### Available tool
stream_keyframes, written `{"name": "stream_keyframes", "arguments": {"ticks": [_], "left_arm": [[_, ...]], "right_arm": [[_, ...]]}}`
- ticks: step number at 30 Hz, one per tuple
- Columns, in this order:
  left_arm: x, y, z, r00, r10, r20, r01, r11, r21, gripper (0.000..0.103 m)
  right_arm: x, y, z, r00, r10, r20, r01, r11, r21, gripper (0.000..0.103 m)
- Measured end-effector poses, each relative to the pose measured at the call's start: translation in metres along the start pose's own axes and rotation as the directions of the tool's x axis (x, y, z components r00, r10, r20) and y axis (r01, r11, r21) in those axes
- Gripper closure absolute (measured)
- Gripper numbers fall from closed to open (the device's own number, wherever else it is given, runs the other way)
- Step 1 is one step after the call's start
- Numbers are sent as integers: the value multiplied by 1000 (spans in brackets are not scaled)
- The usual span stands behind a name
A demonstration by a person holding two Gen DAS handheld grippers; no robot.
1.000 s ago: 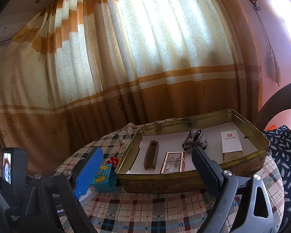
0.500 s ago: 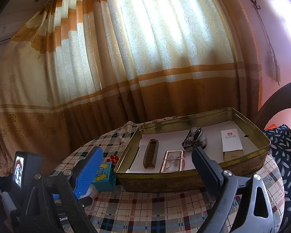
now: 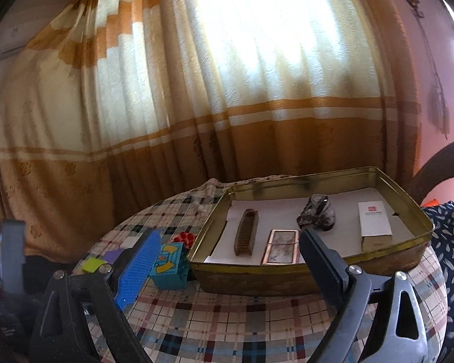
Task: Organize rigid objects
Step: 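Grasp the clear plastic box with the left tool and lift it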
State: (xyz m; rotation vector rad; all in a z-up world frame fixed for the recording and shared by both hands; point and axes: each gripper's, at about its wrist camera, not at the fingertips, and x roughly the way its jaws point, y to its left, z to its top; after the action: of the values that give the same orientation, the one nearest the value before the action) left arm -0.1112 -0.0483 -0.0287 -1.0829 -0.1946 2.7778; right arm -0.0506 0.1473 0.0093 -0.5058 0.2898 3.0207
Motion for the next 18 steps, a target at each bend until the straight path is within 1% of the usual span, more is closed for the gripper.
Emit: {"name": "stream_keyframes", "arguments": {"ticks": [2,3,4,6,7,9,10,12,13,16,17,18], "left_arm": [[-9,-2,-1,998,20,52,-21,1000,5,52],[-12,-1,-2,997,25,71,-25,1000,1,52],[-17,1,-3,995,29,99,-29,1000,-9,52],[-22,5,-2,992,20,122,-18,1000,-19,52],[-21,6,-1,993,13,117,-11,1000,-21,52],[-13,8,2,997,17,75,-15,999,-31,52],[-9,9,2,999,12,50,-11,999,-35,52],[-1,12,2,1000,4,3,-4,999,-44,52],[4,13,1,1000,11,-28,-12,999,-44,52],[8,14,-1,998,40,-50,-42,998,-49,52],[12,12,0,996,53,-68,-55,998,-38,51],[15,9,-2,993,66,-94,-68,997,-22,50]], "right_arm": [[4,5,0,999,30,-23,-31,999,-27,9],[5,7,-1,999,43,-30,-44,998,-34,11],[7,9,-1,997,61,-44,-63,997,-42,17],[12,14,-1,991,101,-85,-105,994,-41,26],[19,16,-2,983,136,-126,-140,990,-22,27],[26,19,-9,969,170,-181,-170,985,13,28],[32,22,-11,960,173,-220,-173,985,16,28],[33,23,-12,953,195,-232,-193,981,30,28],[34,23,-12,950,202,-239,-199,979,34,28],[44,30,-21,921,236,-311,-231,972,54,28],[48,33,-23,908,248,-337,-242,968,59,28],[51,35,-24,902,255,-348,-249,966,62,29]]}}
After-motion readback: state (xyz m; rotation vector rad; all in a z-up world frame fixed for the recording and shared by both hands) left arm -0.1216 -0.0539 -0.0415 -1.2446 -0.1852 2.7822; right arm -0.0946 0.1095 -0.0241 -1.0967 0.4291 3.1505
